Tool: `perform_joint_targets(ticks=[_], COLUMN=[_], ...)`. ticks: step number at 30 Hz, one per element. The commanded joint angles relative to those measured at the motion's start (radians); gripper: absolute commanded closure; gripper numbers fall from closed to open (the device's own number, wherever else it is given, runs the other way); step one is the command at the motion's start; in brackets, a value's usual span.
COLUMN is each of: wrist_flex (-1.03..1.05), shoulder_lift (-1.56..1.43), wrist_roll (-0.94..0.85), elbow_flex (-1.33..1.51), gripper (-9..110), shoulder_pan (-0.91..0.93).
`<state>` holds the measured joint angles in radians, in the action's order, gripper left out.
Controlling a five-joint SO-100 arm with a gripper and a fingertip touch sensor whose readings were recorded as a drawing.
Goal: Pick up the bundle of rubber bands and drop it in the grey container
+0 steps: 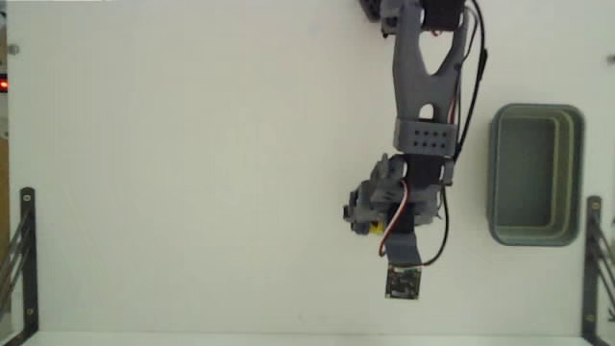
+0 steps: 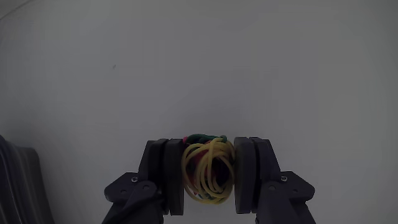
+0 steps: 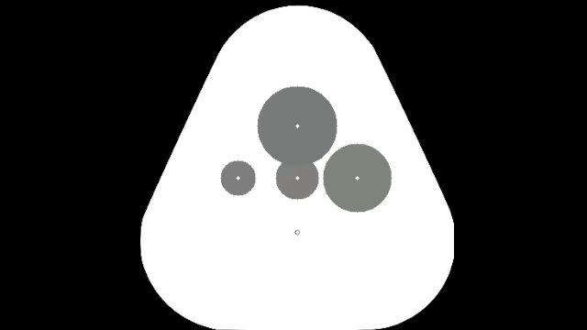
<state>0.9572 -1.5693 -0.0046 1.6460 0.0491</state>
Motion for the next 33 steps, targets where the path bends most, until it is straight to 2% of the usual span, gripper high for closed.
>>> perform_joint_targets(ticks=[1, 33], wrist_flex=[0.028, 0.291], shoulder_lift=[-0.057, -0.014], wrist_roll=[0.005, 0.005], elbow_flex=[-0.056, -0.362], gripper=[56, 56], shoulder_pan=[0.015, 0.015])
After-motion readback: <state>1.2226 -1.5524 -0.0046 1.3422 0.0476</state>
